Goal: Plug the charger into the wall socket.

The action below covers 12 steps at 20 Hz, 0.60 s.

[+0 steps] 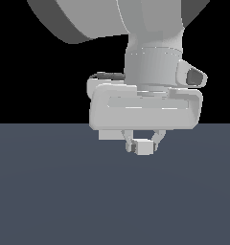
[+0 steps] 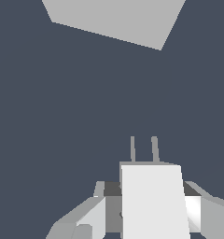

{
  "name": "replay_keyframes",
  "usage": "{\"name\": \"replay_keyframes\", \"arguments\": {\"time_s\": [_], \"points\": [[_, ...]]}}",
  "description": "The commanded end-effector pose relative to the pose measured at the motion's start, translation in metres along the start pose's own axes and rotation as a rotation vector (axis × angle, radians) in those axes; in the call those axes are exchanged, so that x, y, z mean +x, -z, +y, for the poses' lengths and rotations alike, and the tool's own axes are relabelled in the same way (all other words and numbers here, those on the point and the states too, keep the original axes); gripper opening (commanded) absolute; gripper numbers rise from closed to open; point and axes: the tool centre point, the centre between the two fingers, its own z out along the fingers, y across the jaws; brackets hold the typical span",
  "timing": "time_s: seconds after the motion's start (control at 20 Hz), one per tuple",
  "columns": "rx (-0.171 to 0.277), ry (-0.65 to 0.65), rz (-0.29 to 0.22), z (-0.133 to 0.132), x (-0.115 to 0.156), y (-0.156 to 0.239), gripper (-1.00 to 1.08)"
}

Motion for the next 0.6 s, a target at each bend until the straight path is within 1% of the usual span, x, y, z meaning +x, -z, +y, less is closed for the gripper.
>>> {"name": "replay_keyframes", "arguments": {"time_s": [0.0,0.55], "points": [[-0.010,-0.039,0.001,-0.007,0.007,0.004,-1.00],[-0.051,-0.191,0.000,-0.033,0.040,0.020,-1.00]]}}
